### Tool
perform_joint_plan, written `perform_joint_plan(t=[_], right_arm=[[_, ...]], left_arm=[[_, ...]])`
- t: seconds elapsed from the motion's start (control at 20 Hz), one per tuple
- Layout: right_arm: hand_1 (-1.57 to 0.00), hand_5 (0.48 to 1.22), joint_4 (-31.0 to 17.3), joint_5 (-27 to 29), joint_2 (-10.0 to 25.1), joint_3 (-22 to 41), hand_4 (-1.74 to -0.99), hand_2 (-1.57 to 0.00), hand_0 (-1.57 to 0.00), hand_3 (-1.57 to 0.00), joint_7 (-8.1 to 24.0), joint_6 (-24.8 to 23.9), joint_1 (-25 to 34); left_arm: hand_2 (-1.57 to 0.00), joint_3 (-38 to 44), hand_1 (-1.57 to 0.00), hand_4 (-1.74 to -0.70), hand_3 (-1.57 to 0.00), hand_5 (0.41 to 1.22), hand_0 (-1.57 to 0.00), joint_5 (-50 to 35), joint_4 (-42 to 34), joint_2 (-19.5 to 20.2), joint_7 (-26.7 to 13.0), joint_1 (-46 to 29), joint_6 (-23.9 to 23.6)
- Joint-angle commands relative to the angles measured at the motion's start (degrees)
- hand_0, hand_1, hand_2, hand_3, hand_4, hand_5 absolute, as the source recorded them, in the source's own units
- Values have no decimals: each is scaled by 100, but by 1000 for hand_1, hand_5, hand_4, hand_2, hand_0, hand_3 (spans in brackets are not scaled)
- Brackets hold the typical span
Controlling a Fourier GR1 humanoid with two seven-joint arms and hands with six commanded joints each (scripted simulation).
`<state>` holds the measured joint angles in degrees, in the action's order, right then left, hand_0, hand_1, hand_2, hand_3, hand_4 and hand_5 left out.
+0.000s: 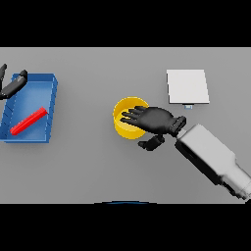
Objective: Pick up the red beaker and tilt it to pour out 1 green nut into yellow bowl. Pick up the yellow bowl and place it on the metallic measuring scale.
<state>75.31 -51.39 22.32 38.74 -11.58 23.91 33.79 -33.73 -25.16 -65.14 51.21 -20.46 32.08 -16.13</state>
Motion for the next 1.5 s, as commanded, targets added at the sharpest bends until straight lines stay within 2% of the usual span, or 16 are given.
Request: perform_joint_plan(t=[0.0,0.1,0.2,0.4,0.5,0.6,0.65,0.7,0.75,0.8,0.85,0.95,1.0,1.2,1.25,1.45], right_arm=[[1,703,-147,-38,-80,48,-1231,1,1,1,78,59,118],[1,708,-302,-104,-41,119,-1250,1,1,1,25,155,283],[1,720,-655,-207,-194,258,-1266,1,1,1,19,143,452],[1,746,-758,-187,-249,345,-1290,1,1,1,39,479,601],[1,763,-830,-136,-326,298,-1305,1,1,1,132,483,548],[-16,810,-917,-90,-445,221,-1336,-19,-3,-43,330,556,619],[-97,842,-909,-96,-477,255,-1360,-86,-110,-96,354,587,578],[-236,873,-933,-101,-461,249,-1387,-176,-287,-173,289,564,601],[-473,943,-934,-130,-469,292,-1420,-310,-544,-262,287,595,622],[-693,999,-1018,-179,-419,334,-1454,-476,-750,-351,133,521,668],[-869,1043,-913,-134,-383,324,-1512,-695,-914,-456,113,538,610],[-1121,1107,-929,-85,-389,319,-1586,-1010,-1150,-716,23,572,625],[-1211,1130,-955,-55,-390,304,-1614,-1122,-1235,-834,-21,549,638],[-1424,1184,-819,-81,-335,359,-1689,-1240,-1433,-1183,49,404,591],[-1453,1191,-846,-53,-297,337,-1699,-1264,-1461,-1218,-58,320,580],[-1523,1209,-806,18,-257,243,-1724,-1319,-1526,-1311,11,334,630]], left_arm=[[1,-28,1,-724,1,688,1,17,-41,-17,-40,18,-24],[1,6,1,-724,1,688,1,-13,-40,32,39,-54,2],[1,-10,1,-723,1,684,1,19,47,-15,29,-14,-4],[1,41,1,-717,1,688,1,-14,97,2,159,-21,61],[1,91,1,-719,1,686,1,-70,128,27,219,-47,107],[1,75,1,-713,1,686,1,-69,8,65,228,-118,62],[1,76,1,-712,1,689,1,-79,-47,105,187,-124,63],[1,71,1,-714,1,691,1,-73,17,64,230,-105,92],[1,82,1,-716,1,692,1,-80,8,70,206,-100,71],[1,35,1,-719,1,692,1,-59,-77,53,173,-127,33],[1,68,1,-719,1,692,1,-66,-23,72,148,-76,49],[1,87,1,-722,1,696,1,-73,-26,103,233,-140,45],[1,91,1,-724,1,696,1,-92,-68,116,216,-160,40],[1,54,1,-722,1,695,1,-65,-100,117,180,-151,40],[1,48,1,-719,1,697,1,-47,-106,134,182,-125,53],[1,57,1,-716,1,694,1,-71,-62,108,141,-88,86]])
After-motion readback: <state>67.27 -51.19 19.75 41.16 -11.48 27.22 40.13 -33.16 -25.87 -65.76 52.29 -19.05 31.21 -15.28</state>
